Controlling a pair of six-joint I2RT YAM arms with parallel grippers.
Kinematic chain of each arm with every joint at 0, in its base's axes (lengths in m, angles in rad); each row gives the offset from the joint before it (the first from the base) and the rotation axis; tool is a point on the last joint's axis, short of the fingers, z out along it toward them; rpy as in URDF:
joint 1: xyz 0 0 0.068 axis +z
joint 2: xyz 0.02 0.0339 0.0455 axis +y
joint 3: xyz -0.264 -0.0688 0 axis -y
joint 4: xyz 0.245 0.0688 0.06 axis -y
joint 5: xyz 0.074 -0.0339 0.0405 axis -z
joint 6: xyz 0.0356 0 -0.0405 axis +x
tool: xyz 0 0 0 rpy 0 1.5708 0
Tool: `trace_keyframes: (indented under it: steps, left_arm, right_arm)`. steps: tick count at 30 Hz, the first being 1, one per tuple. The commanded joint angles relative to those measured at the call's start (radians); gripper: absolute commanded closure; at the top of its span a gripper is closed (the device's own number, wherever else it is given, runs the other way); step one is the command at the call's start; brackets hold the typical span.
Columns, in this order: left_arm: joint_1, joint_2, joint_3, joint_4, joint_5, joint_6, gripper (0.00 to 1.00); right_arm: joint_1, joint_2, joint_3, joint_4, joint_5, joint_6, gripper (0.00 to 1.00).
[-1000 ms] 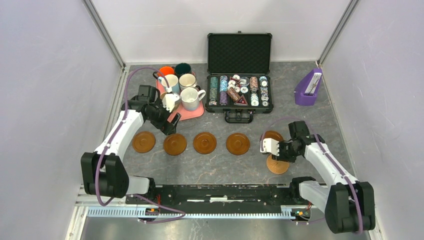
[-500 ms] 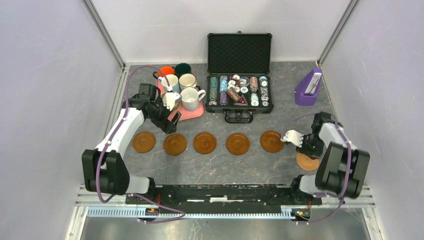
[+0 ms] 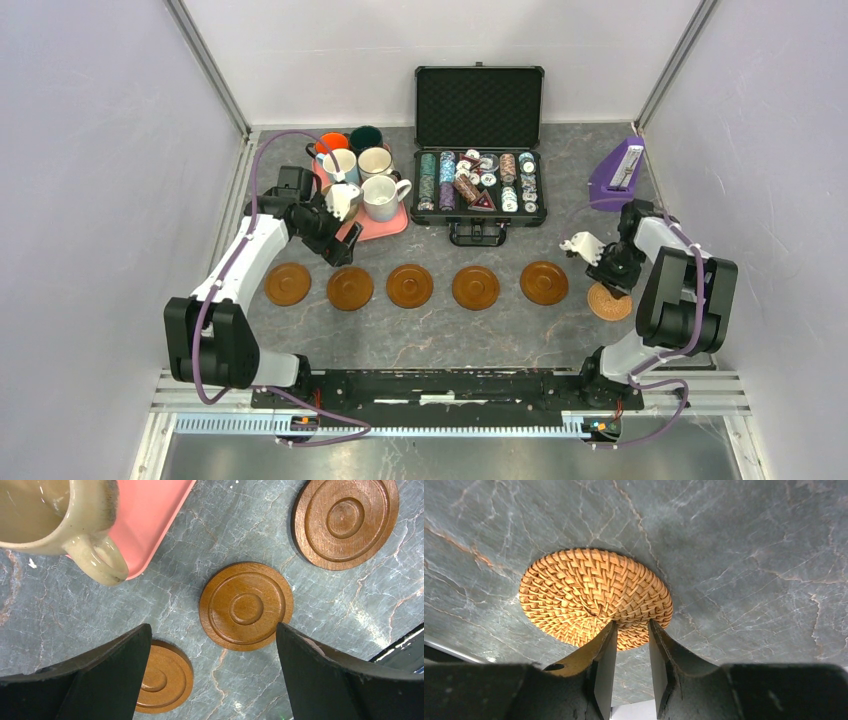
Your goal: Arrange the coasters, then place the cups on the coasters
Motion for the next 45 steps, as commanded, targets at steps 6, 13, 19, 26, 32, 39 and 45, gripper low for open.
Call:
trace_keyframes:
  steps: [6,13,19,26,32,39,45]
  left_arm:
    - [-0.003,-0.002,0.045,0.018,0.0,-0.022,0.0]
    - [-0.003,0.012,0.053,0.019,0.001,-0.023,0.0]
    - [-0.003,0.004,0.048,0.018,-0.009,-0.013,0.0]
    - [-0.003,-0.01,0.045,0.013,-0.011,-0.001,0.0]
    - [-0.004,-0.014,0.039,0.011,-0.013,0.012,0.0]
    - [-0.003,-0.022,0.041,0.011,-0.011,0.012,0.0]
    - [-0.003,-0.023,0.076,0.009,-0.031,-0.02,0.0]
  right_arm:
    - [0.028,0.078,0.072,0.103,-0.125,0.054,0.62]
    - [0.055,0.112,0.128,0.094,-0.144,0.083,0.62]
    - [0.06,0.103,0.139,0.059,-0.133,0.078,0.61]
    - [0.05,0.063,0.161,0.009,-0.103,0.058,0.6]
    - [0.034,0.072,0.146,0.01,-0.044,0.032,0.6]
    - [0.025,0.056,0.173,-0.015,-0.038,0.032,0.6]
    - [0.024,0.032,0.239,-0.072,-0.074,0.049,0.57]
